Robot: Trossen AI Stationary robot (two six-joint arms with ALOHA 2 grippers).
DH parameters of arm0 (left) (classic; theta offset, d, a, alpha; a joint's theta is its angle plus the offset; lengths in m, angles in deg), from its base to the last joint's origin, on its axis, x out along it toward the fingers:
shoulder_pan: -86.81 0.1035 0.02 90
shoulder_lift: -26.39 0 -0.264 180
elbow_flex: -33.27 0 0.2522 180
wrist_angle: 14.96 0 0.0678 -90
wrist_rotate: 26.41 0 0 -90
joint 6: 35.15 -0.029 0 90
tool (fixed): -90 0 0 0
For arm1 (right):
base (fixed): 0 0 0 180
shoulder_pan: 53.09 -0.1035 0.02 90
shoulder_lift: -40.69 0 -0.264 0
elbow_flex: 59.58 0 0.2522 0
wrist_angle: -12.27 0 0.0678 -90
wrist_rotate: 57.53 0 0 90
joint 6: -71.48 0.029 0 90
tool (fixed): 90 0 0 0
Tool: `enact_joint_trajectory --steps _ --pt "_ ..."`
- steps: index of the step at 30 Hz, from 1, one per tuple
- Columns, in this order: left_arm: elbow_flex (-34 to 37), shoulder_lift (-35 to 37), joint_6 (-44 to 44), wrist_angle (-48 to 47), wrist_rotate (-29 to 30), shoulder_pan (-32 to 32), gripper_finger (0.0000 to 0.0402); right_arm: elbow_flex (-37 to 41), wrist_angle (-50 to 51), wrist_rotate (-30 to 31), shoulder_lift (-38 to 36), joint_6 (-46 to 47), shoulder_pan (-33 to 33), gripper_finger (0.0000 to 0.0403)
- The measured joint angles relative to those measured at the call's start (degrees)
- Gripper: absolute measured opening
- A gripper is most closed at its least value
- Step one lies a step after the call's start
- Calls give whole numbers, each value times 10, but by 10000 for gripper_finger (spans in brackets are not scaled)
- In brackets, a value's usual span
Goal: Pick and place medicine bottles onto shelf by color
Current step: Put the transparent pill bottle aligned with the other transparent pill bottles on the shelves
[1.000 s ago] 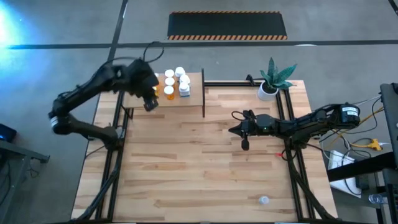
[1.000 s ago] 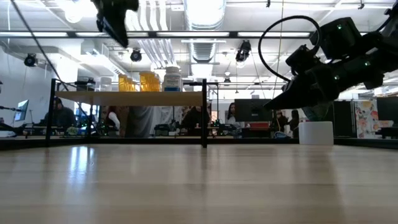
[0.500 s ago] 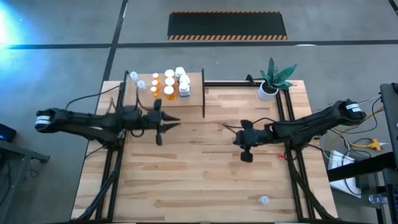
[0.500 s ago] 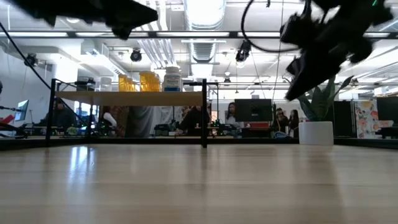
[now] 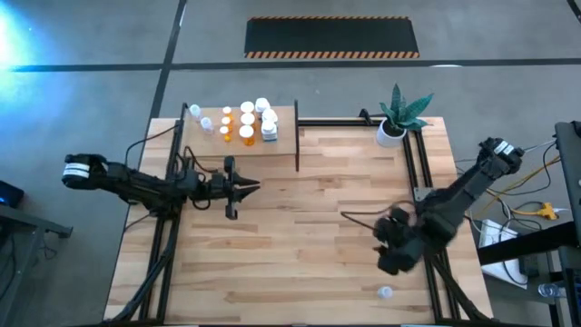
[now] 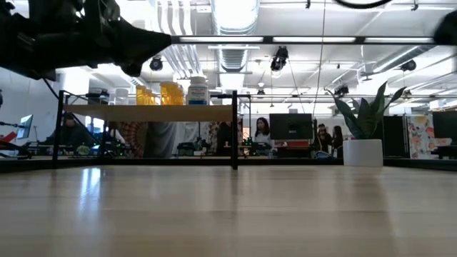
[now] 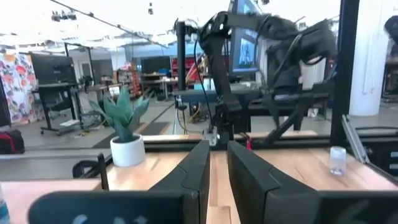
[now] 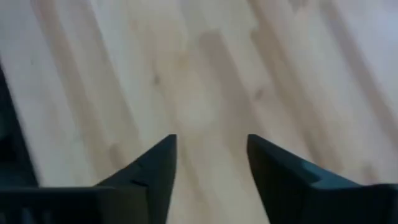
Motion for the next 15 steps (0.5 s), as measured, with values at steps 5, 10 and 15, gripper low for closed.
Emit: enact_joint_trajectory --steps 5,10,15 --pt "-12 -35 0 6 -1 -1 38 -64 35 -14 63 142 -94 235" --pt "-20 -63 2 6 -5 -3 38 -148 36 -18 173 180 -148 267" --pt "-28 -84 3 5 -5 -7 38 -240 74 -23 285 184 -174 267"
